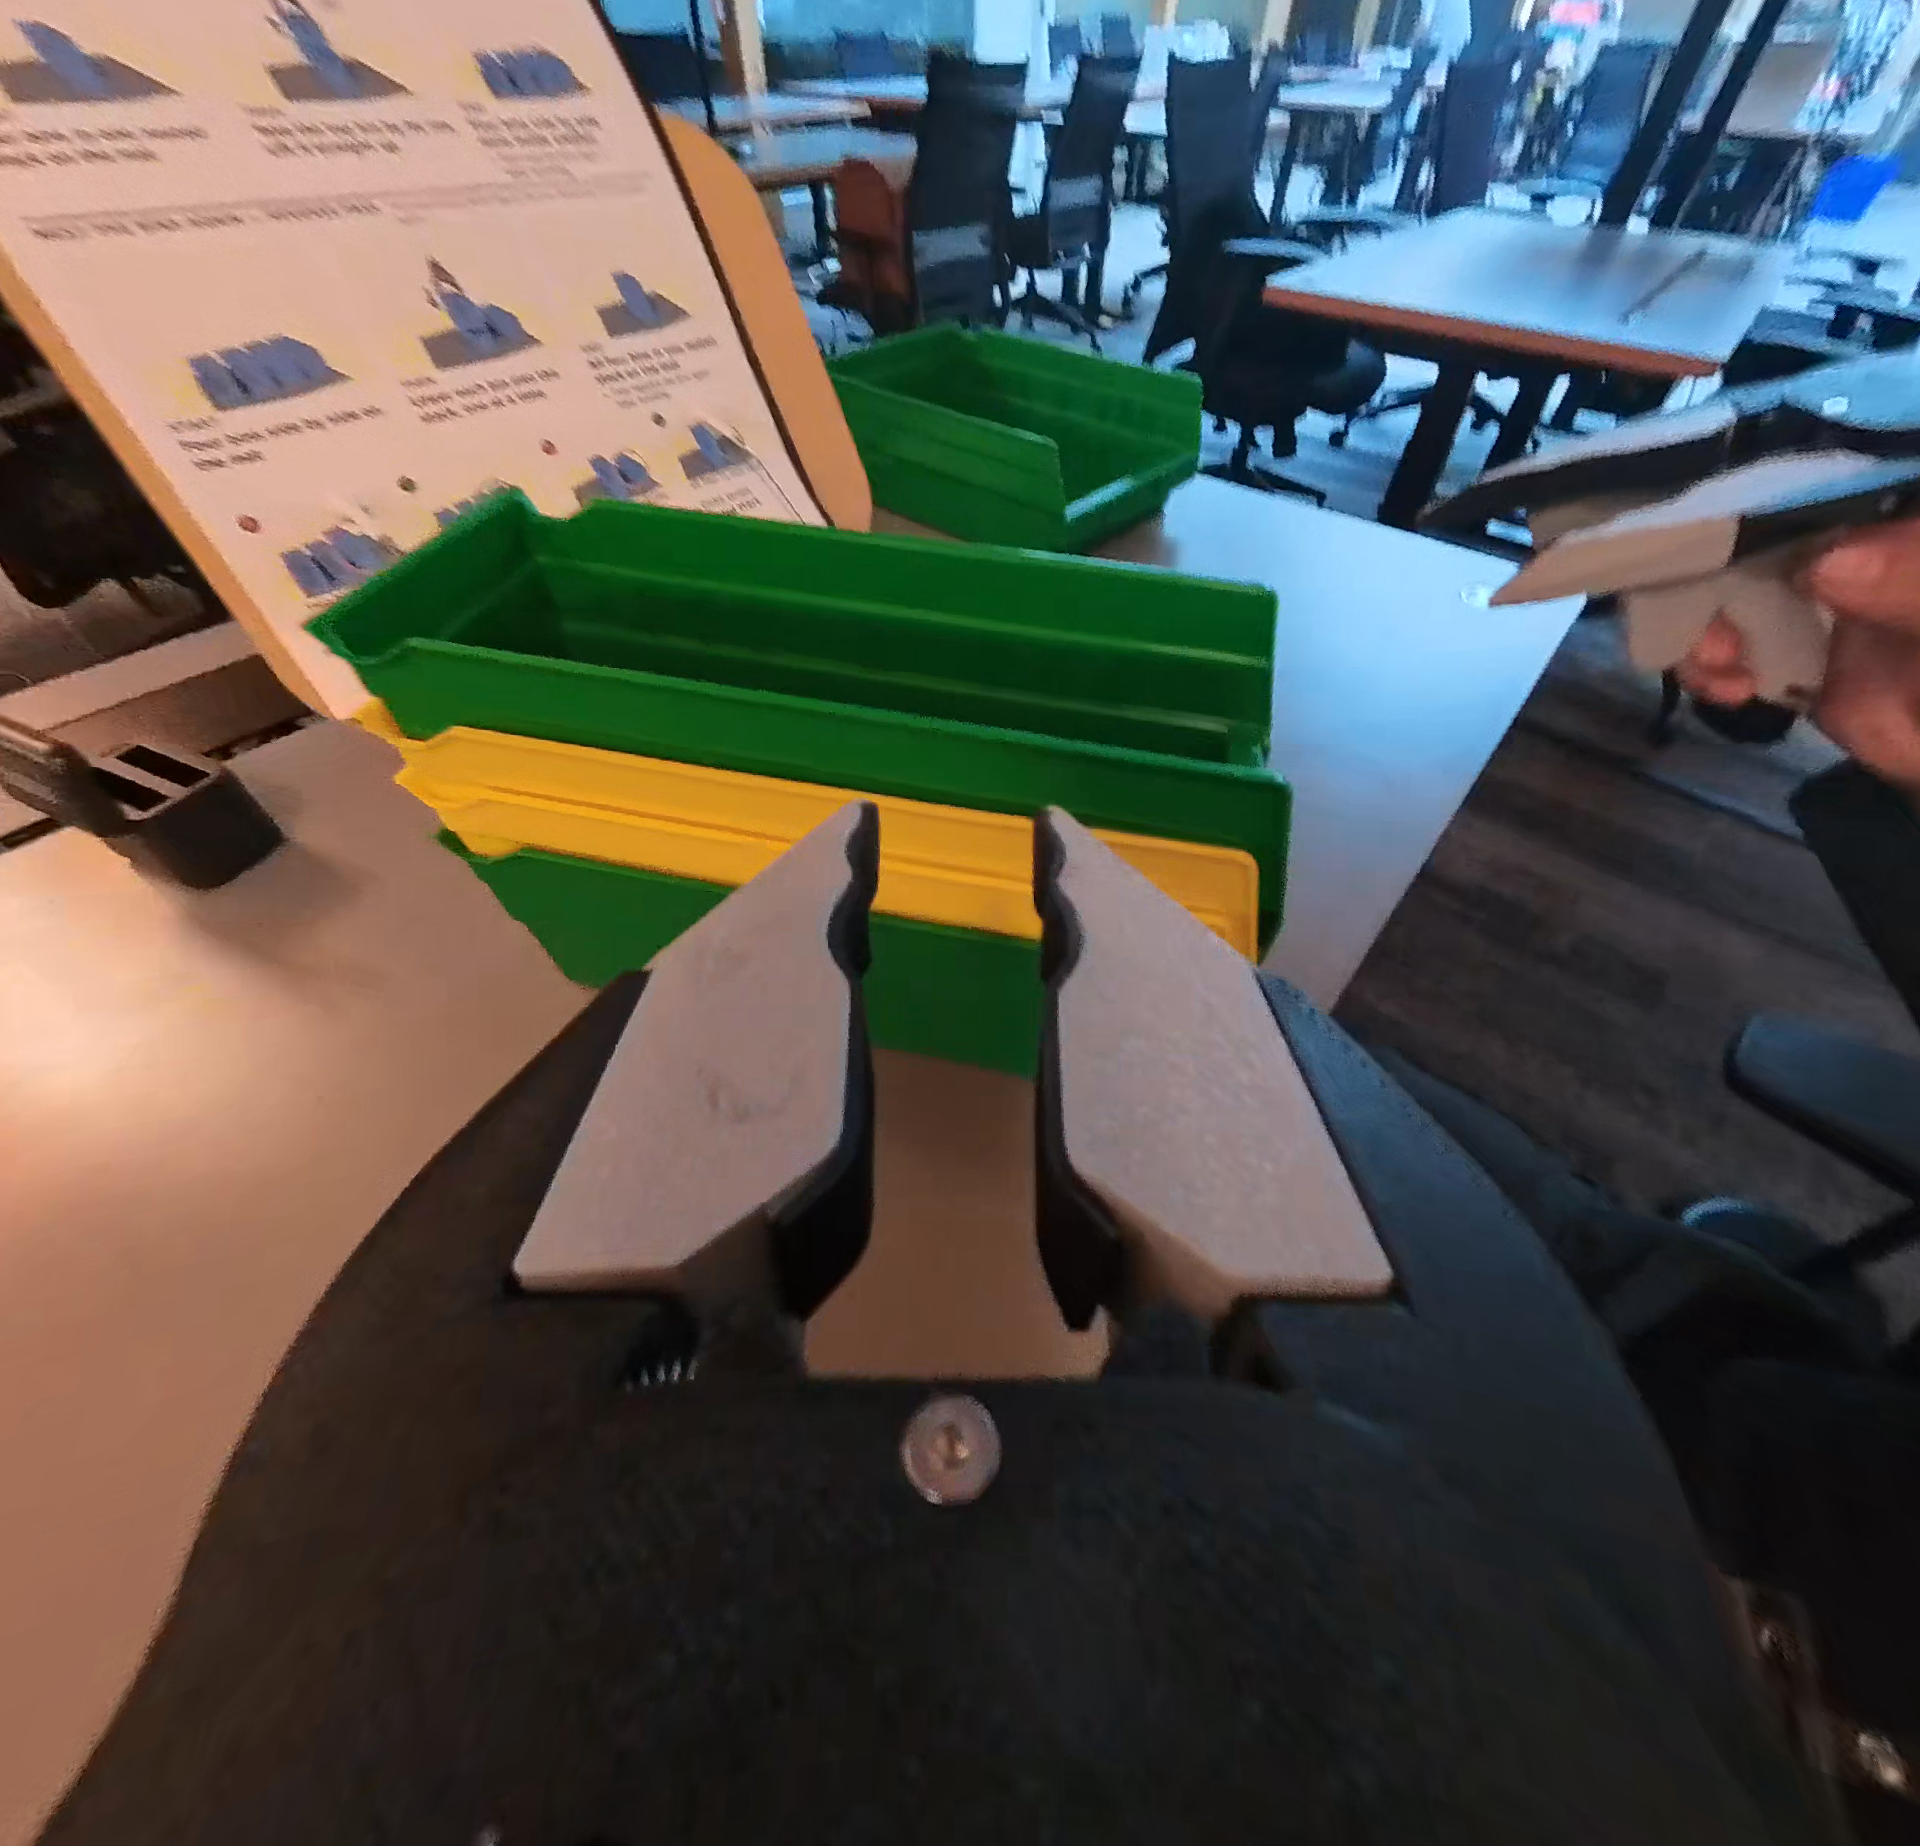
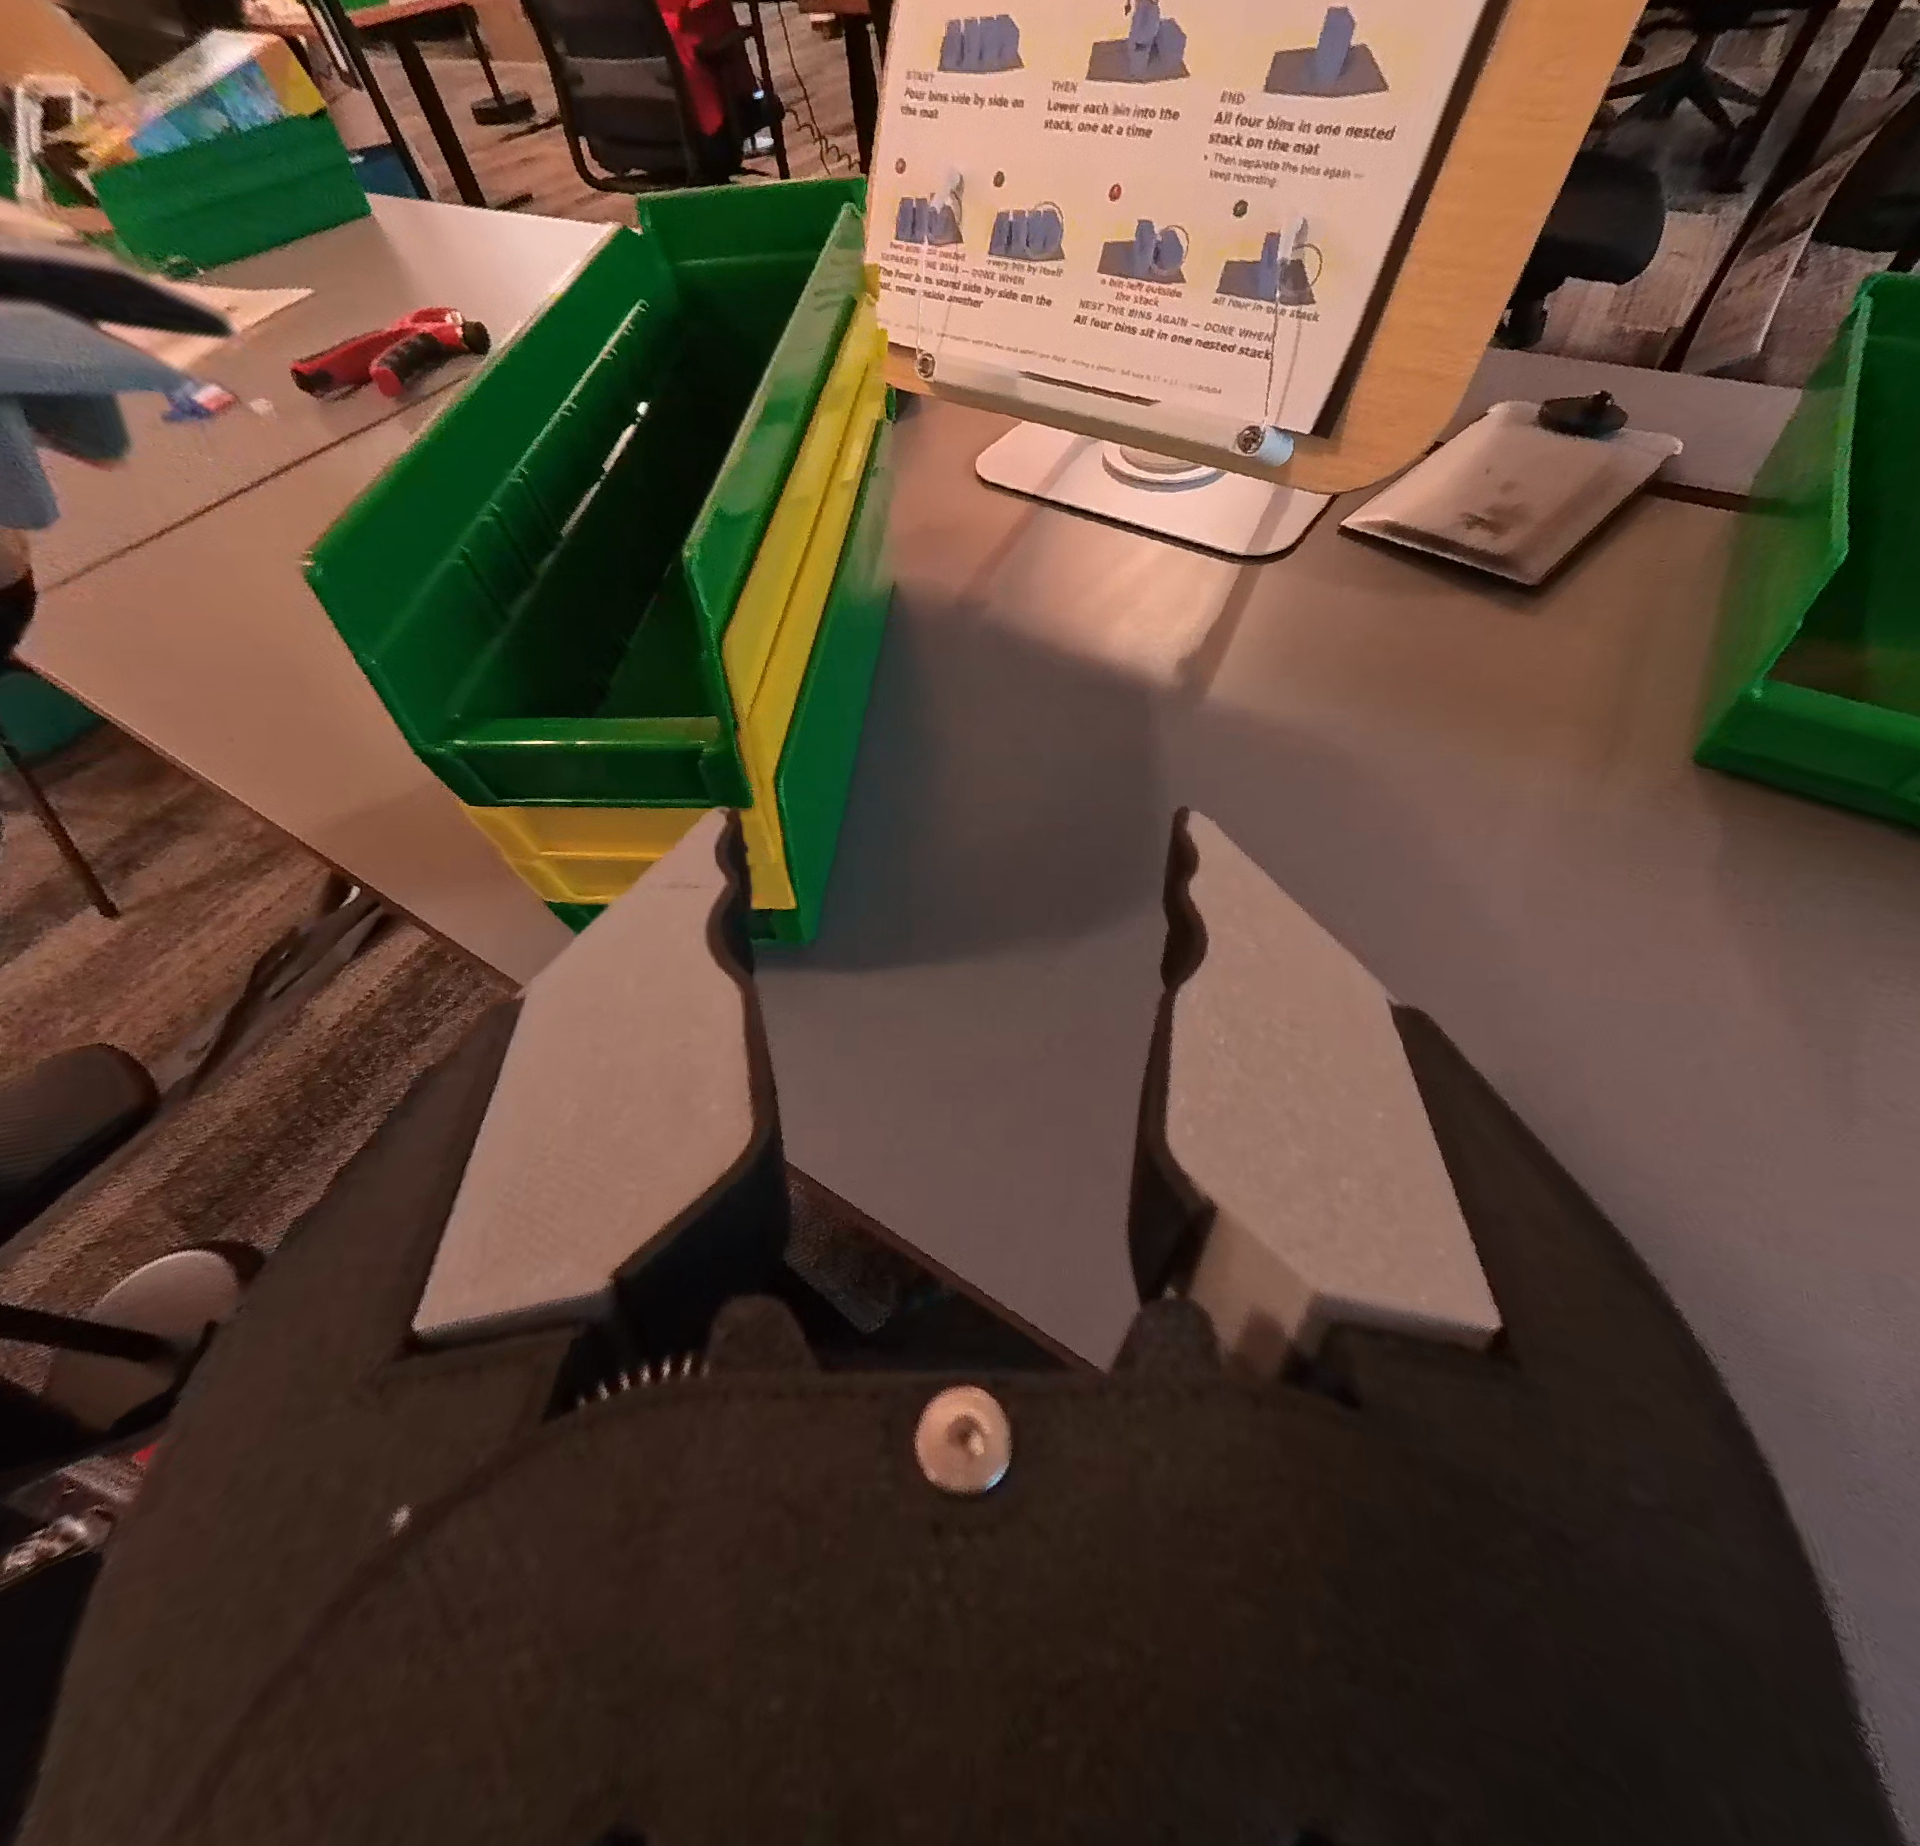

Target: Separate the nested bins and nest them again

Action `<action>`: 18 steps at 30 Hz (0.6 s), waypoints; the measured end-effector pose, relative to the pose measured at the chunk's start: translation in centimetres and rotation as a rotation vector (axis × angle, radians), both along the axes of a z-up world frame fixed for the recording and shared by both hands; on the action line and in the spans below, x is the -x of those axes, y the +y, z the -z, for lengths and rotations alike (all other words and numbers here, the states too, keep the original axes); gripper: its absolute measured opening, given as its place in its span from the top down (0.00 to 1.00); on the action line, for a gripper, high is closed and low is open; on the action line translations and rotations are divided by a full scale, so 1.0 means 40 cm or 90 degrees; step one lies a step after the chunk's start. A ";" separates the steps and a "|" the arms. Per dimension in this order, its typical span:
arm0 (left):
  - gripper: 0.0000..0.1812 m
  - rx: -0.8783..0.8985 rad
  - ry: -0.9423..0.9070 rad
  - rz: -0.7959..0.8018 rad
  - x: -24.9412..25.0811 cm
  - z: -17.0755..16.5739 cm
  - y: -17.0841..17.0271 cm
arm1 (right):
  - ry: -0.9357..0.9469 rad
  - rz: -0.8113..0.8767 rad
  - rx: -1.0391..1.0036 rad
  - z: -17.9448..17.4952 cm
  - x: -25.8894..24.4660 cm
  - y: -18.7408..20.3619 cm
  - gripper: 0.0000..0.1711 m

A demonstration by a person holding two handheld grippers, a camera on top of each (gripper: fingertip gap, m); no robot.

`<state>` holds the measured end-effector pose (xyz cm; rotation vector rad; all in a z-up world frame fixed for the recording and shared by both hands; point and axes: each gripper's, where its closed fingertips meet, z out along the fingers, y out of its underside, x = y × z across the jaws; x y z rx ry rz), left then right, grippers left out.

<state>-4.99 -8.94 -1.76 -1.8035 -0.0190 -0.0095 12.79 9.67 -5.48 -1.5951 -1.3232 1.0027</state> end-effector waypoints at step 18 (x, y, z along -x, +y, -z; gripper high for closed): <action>0.61 -0.072 -0.033 -0.085 0.079 -0.062 -0.050 | -0.045 -0.073 0.023 0.045 0.084 -0.149 0.40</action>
